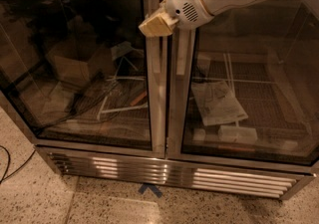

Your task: Place blue chip bag into bottom drawer

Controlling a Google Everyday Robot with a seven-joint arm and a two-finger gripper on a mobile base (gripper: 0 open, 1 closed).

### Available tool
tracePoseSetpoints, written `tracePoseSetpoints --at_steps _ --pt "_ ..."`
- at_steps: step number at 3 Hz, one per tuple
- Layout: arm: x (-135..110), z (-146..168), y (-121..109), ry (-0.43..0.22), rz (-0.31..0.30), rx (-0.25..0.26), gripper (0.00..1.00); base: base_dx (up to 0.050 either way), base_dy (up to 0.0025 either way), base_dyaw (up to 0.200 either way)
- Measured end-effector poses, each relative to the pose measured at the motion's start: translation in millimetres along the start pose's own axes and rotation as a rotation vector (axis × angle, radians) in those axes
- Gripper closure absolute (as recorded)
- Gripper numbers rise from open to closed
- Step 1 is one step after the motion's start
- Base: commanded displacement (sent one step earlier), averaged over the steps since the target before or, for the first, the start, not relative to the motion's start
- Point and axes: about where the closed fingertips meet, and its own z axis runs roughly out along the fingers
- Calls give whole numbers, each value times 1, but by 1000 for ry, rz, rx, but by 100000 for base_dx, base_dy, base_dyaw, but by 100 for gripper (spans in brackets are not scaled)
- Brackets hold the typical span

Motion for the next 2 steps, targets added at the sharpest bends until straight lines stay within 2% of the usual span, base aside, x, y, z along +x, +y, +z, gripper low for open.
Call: tracePoseSetpoints --at_steps 2 --pt "-1 1 4 -16 -17 -46 100 0 0 0"
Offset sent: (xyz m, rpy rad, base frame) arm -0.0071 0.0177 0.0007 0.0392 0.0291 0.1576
